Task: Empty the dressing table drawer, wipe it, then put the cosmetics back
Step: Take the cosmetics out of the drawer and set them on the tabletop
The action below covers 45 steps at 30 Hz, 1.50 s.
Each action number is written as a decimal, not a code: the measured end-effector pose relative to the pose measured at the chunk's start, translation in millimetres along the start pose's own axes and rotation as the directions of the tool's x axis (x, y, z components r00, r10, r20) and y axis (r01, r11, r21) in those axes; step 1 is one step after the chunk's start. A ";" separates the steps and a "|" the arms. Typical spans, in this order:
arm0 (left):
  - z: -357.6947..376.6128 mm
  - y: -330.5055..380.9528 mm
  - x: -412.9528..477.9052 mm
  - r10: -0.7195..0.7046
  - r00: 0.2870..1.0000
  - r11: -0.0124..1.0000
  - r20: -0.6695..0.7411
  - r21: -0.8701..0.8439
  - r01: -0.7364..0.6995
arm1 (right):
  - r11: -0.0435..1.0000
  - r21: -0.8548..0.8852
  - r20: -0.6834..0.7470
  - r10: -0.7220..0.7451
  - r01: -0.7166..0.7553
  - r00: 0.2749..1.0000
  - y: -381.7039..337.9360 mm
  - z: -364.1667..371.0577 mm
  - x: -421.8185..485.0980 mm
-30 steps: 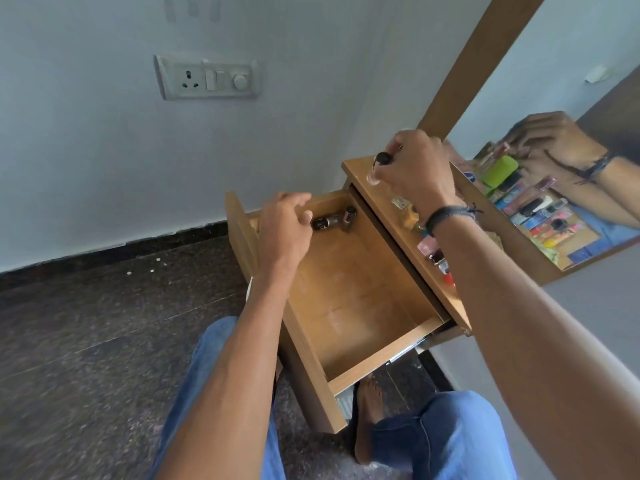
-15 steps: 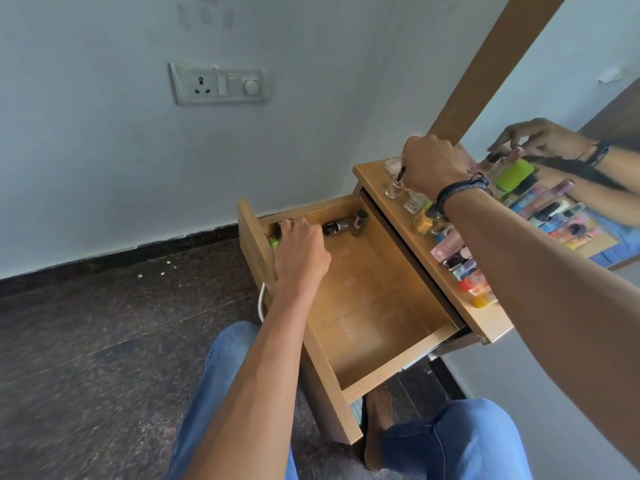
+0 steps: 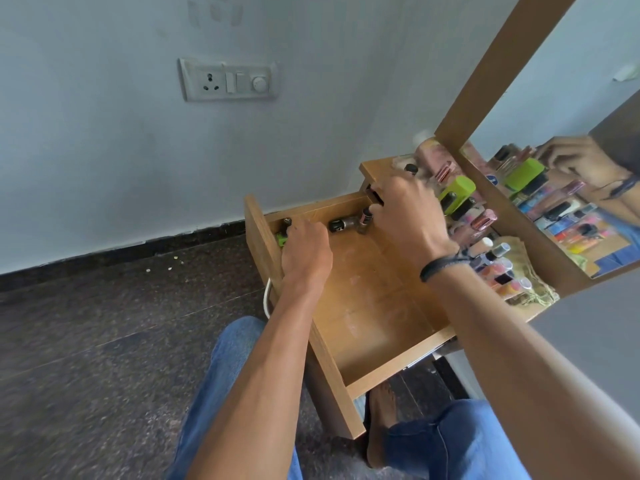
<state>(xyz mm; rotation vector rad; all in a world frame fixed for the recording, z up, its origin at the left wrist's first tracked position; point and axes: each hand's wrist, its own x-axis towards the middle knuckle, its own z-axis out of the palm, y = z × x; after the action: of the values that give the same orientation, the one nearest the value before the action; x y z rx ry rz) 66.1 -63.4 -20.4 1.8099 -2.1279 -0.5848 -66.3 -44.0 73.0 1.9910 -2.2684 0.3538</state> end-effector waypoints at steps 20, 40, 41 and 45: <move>-13.5 -4.3 7.3 0.152 0.971 0.903 0.186 -0.426 -0.060 | 0.721 0.587 0.273 0.252 -0.368 0.928 6.6 106.2 -63.3; -3.5 -13.0 9.6 -0.006 0.985 0.992 -0.171 0.120 0.027 | 0.681 0.696 -0.325 0.582 -0.227 0.746 55.2 19.3 -155.4; -3.8 -12.7 9.6 -0.022 0.986 0.991 -0.165 0.127 0.043 | 0.675 0.702 -0.352 0.606 -0.226 0.714 60.2 15.2 -163.6; -4.0 -13.0 14.5 -0.063 0.986 0.988 -0.155 0.129 0.083 | 0.633 0.726 -0.398 0.704 -0.267 0.588 86.2 9.7 -187.1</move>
<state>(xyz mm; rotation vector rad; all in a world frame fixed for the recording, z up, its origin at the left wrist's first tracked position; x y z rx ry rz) 76.7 -79.9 -23.7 1.9440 -2.0513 -0.3155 -124.7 144.1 11.7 0.9193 -2.2899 1.7331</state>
